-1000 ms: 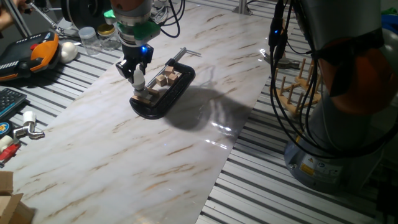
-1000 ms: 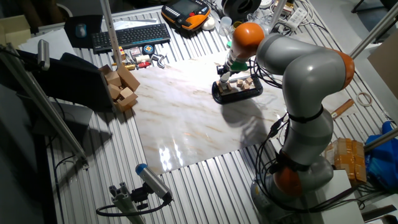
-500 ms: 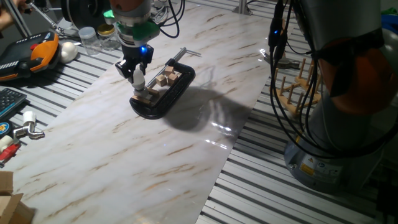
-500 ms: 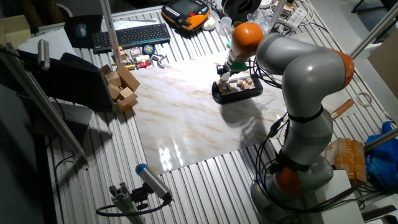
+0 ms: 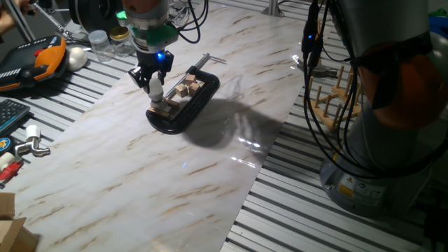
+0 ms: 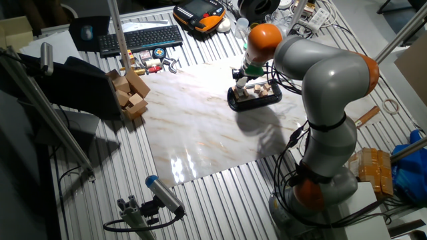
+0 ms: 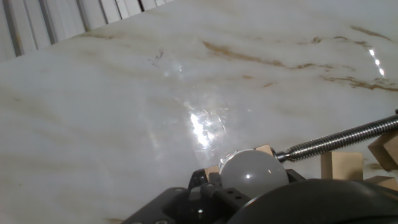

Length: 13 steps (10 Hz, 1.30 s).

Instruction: Install the light bulb by rotating it

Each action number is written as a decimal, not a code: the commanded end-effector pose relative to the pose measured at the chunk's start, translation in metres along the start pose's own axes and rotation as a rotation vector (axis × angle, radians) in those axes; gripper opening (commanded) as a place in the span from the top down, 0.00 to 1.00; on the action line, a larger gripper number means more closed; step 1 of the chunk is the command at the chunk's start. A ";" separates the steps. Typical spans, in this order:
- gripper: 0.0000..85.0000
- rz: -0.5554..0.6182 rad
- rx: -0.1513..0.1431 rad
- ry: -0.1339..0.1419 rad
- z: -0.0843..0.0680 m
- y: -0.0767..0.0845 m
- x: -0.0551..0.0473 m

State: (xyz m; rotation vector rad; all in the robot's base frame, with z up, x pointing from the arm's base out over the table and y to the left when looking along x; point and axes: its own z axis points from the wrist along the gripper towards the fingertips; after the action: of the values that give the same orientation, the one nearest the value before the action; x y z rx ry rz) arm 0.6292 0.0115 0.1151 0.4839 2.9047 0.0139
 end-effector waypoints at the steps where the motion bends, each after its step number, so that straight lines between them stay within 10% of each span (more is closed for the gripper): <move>1: 1.00 0.004 0.001 0.000 0.000 0.000 0.000; 13: 1.00 0.149 0.003 -0.001 0.000 0.000 -0.001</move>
State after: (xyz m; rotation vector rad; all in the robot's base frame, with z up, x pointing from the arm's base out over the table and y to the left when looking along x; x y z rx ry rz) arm 0.6298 0.0111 0.1149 0.7037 2.8599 0.0300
